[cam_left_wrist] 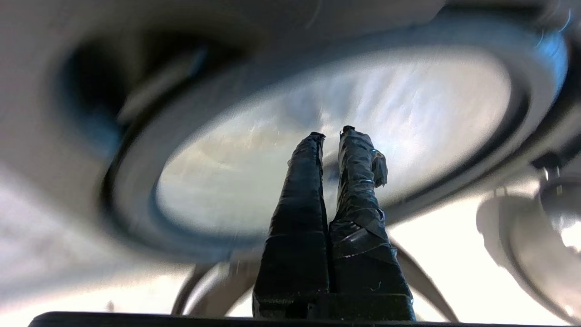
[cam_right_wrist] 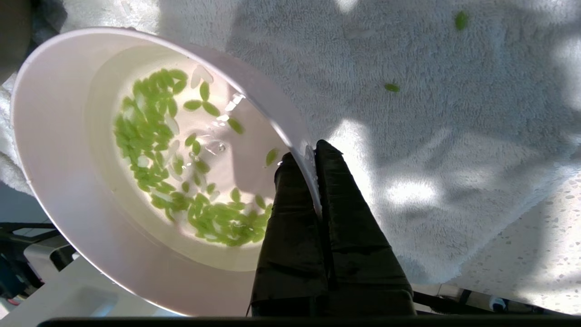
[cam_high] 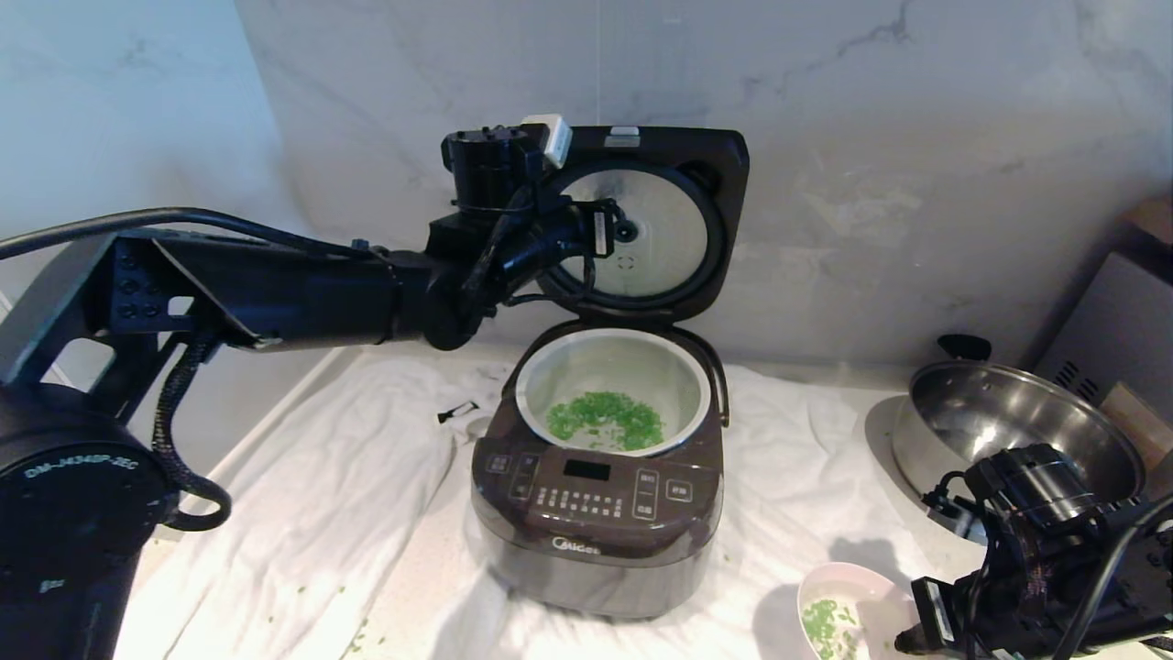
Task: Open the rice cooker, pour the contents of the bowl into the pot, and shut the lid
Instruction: Pour the water from the bowl into the rice cooker
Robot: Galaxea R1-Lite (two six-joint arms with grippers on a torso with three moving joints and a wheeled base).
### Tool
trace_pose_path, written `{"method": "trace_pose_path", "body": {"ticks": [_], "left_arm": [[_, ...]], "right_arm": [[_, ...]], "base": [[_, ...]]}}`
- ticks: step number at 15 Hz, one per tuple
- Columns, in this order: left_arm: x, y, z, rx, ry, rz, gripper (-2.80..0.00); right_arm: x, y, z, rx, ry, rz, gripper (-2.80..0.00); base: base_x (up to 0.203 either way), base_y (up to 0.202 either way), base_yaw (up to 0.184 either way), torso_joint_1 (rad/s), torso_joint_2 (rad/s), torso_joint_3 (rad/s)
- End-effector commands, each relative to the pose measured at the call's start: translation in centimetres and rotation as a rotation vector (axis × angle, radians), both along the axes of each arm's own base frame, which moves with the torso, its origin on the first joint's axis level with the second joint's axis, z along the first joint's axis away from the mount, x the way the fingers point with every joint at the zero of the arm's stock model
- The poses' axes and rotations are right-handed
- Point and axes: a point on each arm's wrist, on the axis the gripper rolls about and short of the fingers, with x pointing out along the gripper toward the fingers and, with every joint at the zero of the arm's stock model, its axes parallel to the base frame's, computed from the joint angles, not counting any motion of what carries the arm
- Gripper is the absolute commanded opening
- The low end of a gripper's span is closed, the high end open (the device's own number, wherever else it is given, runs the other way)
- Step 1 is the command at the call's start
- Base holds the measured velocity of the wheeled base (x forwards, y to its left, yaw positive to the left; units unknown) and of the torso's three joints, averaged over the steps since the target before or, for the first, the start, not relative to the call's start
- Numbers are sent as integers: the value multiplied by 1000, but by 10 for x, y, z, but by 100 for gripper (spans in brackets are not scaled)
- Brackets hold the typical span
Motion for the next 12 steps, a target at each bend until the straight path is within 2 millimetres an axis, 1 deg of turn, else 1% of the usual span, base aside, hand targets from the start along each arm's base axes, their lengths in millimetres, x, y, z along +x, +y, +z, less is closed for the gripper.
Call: {"method": "trace_pose_path", "body": {"ticks": [1,3,5,7,10,12], "left_arm": [[-22,13,12,-7,-9,-9,-280],[-40,25,13,-16,-20,-13,-280],[-65,43,18,-22,-28,-27,-280],[-100,69,23,-43,-25,-53,-280],[-150,109,10,-50,8,-71,-280],[-176,134,3,-55,10,-66,-280]], "right_arm": [[0,0,1,3,-2,0,-280],[-3,0,2,5,-6,0,-280],[-6,-1,2,5,-6,0,-280],[-9,-1,5,7,-21,-1,-280],[-12,-2,6,7,-24,-1,-280],[-12,-2,8,8,-32,-2,-280]], "base": [[0,0,0,0,0,0],[0,0,0,0,0,0],[0,0,0,0,0,0],[0,0,0,0,0,0],[0,0,0,0,0,0],[0,0,0,0,0,0]]}}
